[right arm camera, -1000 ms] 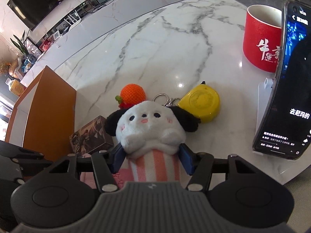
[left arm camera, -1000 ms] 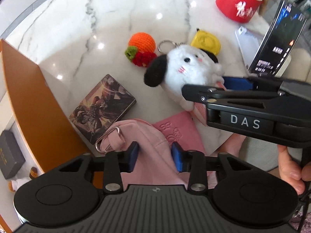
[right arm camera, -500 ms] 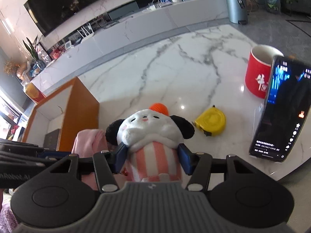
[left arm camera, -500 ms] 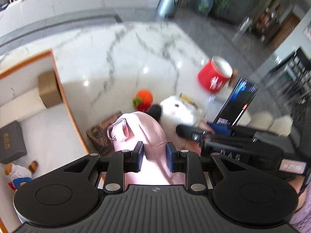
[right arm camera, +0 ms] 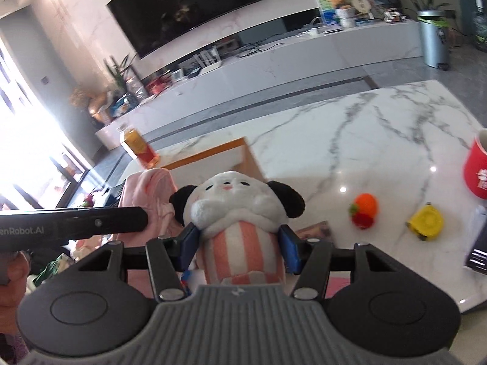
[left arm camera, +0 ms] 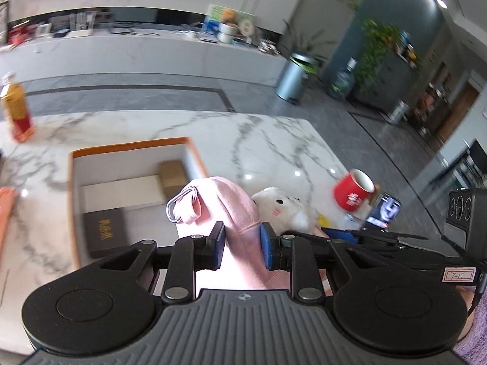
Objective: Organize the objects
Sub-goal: 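Lower dog plush into orange box and open right gripper while left carries pink pouch, then lower the pink pouch into the orange box and open the left gripper, then grasp the pink card wallet on the table with the right gripper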
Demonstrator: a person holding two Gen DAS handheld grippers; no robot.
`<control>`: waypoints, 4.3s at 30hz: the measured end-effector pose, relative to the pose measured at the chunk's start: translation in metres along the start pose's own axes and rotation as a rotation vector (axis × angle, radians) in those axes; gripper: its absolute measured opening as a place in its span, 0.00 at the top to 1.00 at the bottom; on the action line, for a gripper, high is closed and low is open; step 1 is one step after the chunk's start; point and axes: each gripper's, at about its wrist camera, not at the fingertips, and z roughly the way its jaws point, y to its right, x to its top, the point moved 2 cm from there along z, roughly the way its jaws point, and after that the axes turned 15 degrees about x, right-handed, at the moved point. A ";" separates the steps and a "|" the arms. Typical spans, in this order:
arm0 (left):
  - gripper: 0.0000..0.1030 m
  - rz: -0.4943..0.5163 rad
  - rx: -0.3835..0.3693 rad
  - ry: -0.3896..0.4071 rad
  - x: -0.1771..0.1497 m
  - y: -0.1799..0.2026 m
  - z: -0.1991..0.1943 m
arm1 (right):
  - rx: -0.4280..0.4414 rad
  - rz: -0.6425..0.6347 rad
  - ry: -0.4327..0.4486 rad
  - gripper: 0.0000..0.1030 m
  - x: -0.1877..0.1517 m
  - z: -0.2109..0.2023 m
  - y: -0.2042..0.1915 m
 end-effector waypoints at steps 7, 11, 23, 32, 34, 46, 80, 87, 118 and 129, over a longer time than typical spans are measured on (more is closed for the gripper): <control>0.73 -0.083 0.057 -0.004 -0.013 -0.053 0.014 | -0.012 -0.043 -0.116 0.44 -0.013 0.065 -0.034; 0.73 -0.081 0.097 0.021 -0.018 -0.080 0.017 | -0.068 -0.032 -0.195 0.44 -0.024 0.104 -0.031; 0.73 -0.074 0.026 0.022 -0.024 -0.107 0.037 | -0.211 0.036 -0.315 0.43 -0.052 0.171 -0.015; 0.73 -0.071 -0.023 0.007 -0.029 -0.109 0.039 | -0.124 0.128 -0.441 0.41 -0.056 0.170 -0.010; 0.73 -0.072 -0.034 0.001 -0.030 -0.109 0.040 | -0.126 0.101 -0.431 0.43 -0.053 0.164 -0.012; 0.73 -0.043 -0.124 -0.020 -0.027 -0.077 0.041 | -0.132 0.006 -0.336 0.78 -0.030 0.118 -0.011; 0.42 -0.217 -0.158 -0.248 -0.056 -0.024 0.140 | -0.172 0.096 -0.158 0.77 -0.033 0.074 0.057; 0.36 -0.194 -0.128 -0.203 -0.055 -0.020 0.126 | -0.161 0.114 -0.125 0.70 -0.034 0.060 0.057; 0.34 0.485 0.000 -0.015 -0.031 0.104 0.092 | -0.275 0.336 -0.235 0.37 -0.082 0.038 0.171; 0.44 0.704 -0.009 -0.100 -0.044 0.140 0.112 | -0.255 0.336 -0.200 0.63 -0.081 0.036 0.176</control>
